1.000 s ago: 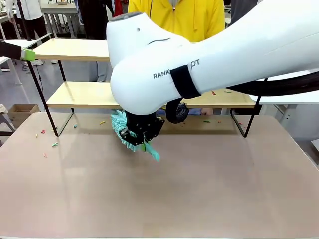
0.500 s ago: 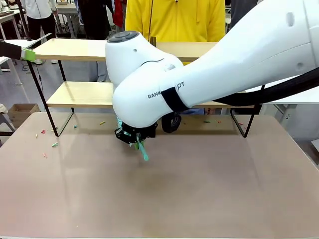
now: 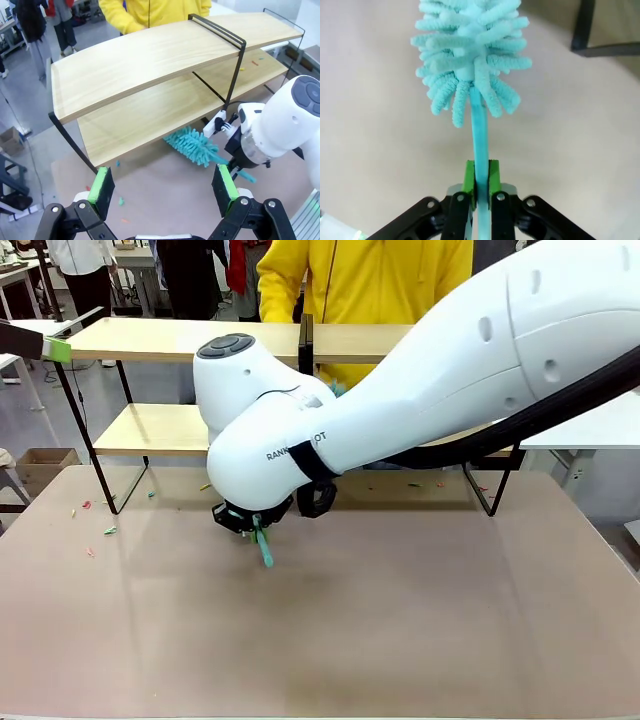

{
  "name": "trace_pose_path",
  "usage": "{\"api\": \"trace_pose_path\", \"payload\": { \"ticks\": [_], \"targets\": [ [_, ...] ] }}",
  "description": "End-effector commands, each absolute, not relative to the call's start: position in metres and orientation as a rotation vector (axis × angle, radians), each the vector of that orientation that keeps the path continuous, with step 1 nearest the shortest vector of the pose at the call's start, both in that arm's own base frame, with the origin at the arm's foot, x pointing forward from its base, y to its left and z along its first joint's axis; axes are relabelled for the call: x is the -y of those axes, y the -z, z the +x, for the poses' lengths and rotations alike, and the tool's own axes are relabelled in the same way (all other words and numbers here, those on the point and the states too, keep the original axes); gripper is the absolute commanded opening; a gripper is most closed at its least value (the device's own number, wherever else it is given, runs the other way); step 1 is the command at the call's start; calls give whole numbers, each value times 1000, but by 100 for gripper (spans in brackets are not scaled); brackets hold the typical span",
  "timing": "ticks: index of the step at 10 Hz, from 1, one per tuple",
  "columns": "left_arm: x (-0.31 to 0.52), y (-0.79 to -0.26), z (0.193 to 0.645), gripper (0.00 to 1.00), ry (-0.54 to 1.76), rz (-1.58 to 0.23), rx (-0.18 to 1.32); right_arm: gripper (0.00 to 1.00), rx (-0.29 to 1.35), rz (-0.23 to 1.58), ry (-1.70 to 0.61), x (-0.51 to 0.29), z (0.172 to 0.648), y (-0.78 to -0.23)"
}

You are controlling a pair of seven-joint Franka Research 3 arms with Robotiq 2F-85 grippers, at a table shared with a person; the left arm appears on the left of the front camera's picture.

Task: Clean the shelves.
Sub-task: Clean another randomly selected level of the Shelf with the Duster.

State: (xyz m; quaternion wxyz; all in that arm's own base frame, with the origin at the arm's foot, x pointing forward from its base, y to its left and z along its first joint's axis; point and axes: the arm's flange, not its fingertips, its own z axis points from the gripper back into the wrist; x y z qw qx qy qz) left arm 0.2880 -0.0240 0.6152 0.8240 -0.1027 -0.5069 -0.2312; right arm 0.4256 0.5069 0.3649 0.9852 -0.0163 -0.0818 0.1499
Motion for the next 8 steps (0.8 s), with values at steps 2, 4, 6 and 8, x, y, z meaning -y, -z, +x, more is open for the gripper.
{"api": "trace_pose_path", "payload": {
  "ticks": [2,4,6,8],
  "targets": [
    [22,-617,289,100,508,-206,1081,12,140,40,-335,-524,440,-367],
    [22,-617,289,100,508,-206,1081,12,140,63,-372,-538,446,-369],
    [22,-617,289,100,508,-206,1081,12,166,69,-432,-559,450,-379],
    [22,-617,289,100,508,-206,1081,12,166,69,-522,-580,451,-385]
  ]
}}
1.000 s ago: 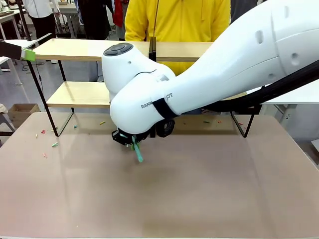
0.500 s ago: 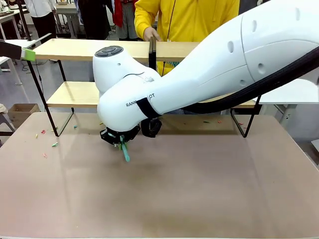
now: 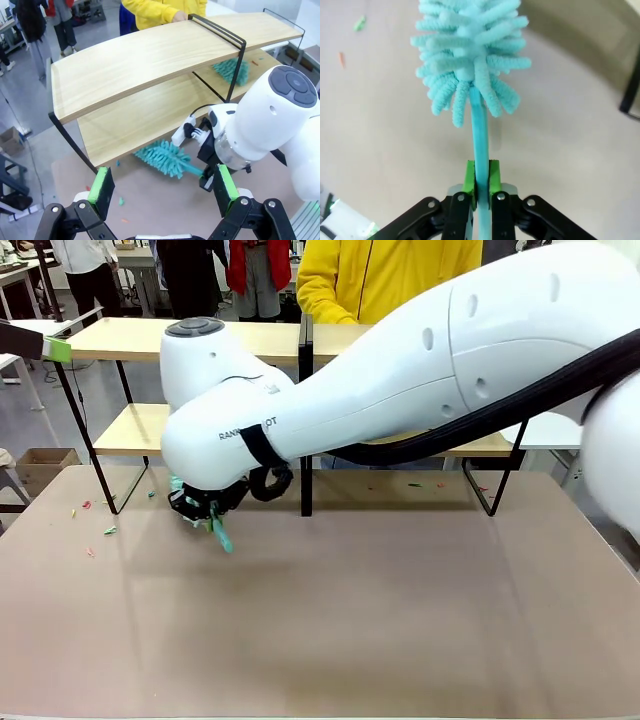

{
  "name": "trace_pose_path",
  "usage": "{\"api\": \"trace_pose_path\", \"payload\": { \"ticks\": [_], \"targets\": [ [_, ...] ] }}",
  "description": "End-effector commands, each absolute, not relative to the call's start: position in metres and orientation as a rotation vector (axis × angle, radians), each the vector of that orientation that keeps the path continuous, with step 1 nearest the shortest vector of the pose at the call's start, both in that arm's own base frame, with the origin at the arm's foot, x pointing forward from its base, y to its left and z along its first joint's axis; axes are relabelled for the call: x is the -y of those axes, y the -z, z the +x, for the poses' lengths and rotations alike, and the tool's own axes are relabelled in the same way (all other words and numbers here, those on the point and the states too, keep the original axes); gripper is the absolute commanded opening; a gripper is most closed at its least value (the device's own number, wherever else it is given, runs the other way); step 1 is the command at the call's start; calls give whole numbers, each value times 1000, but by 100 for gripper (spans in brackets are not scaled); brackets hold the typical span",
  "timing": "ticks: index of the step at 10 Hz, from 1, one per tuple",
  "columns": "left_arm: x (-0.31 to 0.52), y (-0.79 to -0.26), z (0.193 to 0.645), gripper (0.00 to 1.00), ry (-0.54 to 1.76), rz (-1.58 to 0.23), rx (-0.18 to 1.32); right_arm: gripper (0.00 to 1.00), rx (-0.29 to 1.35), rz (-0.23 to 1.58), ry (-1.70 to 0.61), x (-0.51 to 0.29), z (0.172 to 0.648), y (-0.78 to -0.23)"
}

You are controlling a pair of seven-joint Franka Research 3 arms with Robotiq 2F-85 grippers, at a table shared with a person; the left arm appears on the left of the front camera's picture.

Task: Clean the shelves.
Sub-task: Clean another randomly selected level of the Shelf with the Duster.

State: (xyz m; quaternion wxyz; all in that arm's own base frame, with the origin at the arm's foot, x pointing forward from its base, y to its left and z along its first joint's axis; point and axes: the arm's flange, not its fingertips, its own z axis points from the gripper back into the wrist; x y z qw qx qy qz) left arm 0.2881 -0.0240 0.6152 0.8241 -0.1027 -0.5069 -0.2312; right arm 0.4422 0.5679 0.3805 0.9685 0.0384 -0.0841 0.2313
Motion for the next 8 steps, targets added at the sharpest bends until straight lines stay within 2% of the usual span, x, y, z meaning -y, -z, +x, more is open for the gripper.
{"api": "trace_pose_path", "payload": {
  "ticks": [1,5,8],
  "targets": [
    [22,-617,289,100,508,-206,1081,12,150,78,-563,-588,452,-386],
    [22,-617,289,100,508,-206,1081,12,85,123,-669,-594,448,-386],
    [22,-617,289,100,508,-206,1081,12,58,116,-653,-580,450,-382]
  ]
}}
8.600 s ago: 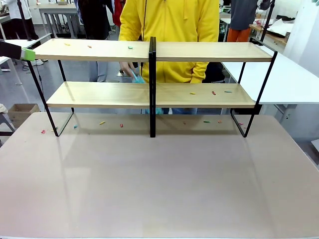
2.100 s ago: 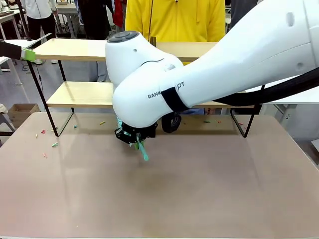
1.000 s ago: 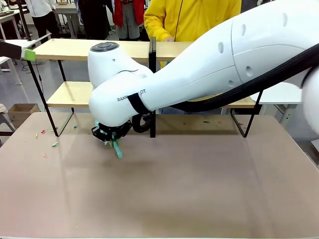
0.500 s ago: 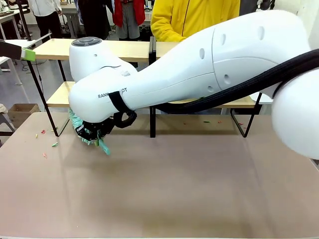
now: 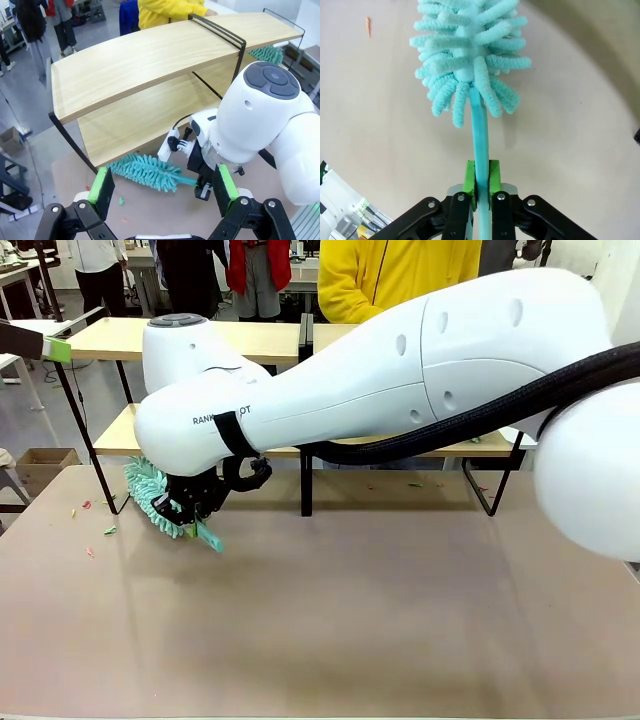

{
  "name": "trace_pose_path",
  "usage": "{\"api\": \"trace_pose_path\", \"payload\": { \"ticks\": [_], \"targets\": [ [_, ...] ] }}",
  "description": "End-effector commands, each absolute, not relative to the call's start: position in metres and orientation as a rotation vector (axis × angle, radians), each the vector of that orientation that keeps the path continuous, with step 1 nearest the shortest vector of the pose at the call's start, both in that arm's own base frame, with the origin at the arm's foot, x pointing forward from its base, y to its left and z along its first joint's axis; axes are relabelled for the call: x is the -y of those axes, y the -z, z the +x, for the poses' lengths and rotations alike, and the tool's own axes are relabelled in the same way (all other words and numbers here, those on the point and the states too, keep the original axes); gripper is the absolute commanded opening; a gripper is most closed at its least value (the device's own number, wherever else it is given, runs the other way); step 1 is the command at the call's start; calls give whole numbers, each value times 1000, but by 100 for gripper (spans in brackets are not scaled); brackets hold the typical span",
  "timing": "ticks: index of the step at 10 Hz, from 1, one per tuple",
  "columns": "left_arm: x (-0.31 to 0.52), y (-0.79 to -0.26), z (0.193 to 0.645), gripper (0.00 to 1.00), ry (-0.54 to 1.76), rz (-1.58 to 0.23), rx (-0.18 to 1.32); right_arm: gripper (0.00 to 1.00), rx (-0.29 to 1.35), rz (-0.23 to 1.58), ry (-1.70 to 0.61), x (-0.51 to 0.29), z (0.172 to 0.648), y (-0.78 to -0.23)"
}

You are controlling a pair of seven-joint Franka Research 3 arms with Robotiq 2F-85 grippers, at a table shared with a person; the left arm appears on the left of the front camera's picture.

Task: Clean the shelves.
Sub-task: Clean another randomly selected level of the Shelf with the Duster.

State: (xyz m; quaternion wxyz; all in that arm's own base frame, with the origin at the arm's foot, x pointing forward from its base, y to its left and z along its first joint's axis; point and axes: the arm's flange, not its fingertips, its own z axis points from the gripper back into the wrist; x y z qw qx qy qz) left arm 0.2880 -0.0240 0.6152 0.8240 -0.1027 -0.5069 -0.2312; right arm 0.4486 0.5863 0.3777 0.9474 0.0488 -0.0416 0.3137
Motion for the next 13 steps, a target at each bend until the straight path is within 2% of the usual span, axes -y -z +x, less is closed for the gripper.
{"api": "trace_pose_path", "payload": {
  "ticks": [1,3,5,6,8,9,13],
  "targets": [
    [22,-617,289,100,508,-206,1081,12,39,119,-660,-574,449,-381],
    [22,-617,289,100,508,-206,1081,12,-22,135,-765,-548,442,-389],
    [22,-617,289,100,508,-206,1081,12,-91,148,-852,-490,423,-417],
    [22,-617,289,100,508,-206,1081,12,-160,215,-987,-463,402,-436],
    [22,-617,289,100,508,-206,1081,12,-325,225,-1246,-414,362,-461],
    [22,-617,289,100,508,-206,1081,12,-314,272,-1319,-392,346,-471],
    [22,-617,289,100,508,-206,1081,12,-69,430,-1152,-344,338,-484]
  ]
}}
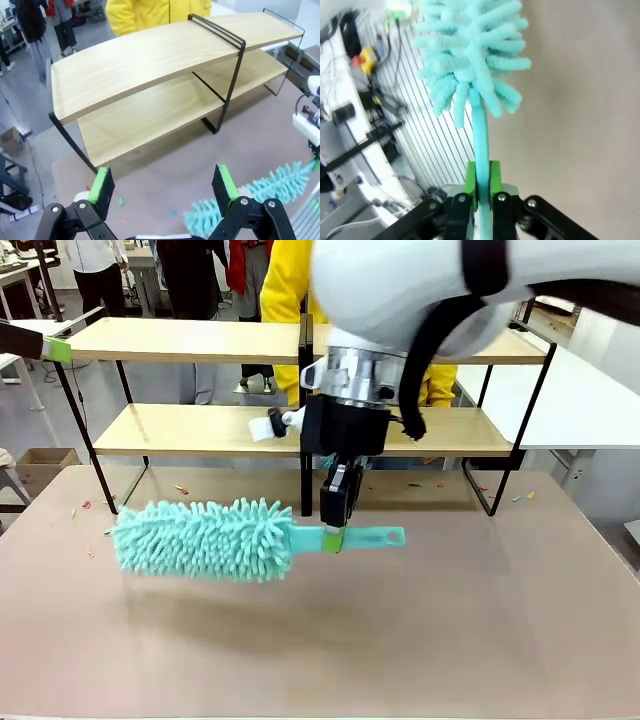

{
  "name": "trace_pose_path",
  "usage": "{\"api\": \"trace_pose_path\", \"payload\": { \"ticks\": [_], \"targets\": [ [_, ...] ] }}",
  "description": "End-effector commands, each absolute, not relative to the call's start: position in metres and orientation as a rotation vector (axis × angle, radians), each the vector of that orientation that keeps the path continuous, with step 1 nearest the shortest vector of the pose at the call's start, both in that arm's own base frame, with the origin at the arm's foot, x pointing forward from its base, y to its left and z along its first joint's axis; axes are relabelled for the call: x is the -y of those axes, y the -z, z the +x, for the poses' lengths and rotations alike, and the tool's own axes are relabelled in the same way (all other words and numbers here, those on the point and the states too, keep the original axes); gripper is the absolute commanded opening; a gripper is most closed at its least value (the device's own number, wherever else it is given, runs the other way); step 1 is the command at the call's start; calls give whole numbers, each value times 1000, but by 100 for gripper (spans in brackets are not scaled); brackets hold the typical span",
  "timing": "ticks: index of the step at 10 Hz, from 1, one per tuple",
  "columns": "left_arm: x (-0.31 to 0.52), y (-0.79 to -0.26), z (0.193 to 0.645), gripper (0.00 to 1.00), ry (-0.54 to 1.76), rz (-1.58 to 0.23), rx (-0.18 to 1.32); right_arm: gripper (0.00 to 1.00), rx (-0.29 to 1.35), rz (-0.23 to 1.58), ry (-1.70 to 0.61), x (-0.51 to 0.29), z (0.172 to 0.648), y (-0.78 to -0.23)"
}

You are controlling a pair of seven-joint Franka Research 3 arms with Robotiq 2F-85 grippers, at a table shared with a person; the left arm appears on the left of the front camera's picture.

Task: Clean the shelves.
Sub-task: Clean another randomly selected level of the Shelf with the Duster.

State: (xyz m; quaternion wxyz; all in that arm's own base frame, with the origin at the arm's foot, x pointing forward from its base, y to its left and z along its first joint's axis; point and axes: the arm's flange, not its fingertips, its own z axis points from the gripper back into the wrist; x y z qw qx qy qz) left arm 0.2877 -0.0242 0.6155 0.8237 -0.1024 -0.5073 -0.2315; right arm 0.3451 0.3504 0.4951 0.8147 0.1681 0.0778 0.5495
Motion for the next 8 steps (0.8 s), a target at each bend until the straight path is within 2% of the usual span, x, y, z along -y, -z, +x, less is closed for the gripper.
{"api": "trace_pose_path", "payload": {
  "ticks": [1,4,5,8],
  "targets": [
    [22,-617,289,100,508,-206,1081,12,-1,457,-1094,-337,340,-489],
    [22,-617,289,100,508,-206,1081,12,-10,416,-1057,-320,331,-495],
    [22,-617,289,100,508,-206,1081,12,31,436,-1028,-302,320,-504],
    [22,-617,289,100,508,-206,1081,12,425,467,-806,-201,253,-567]
  ]
}}
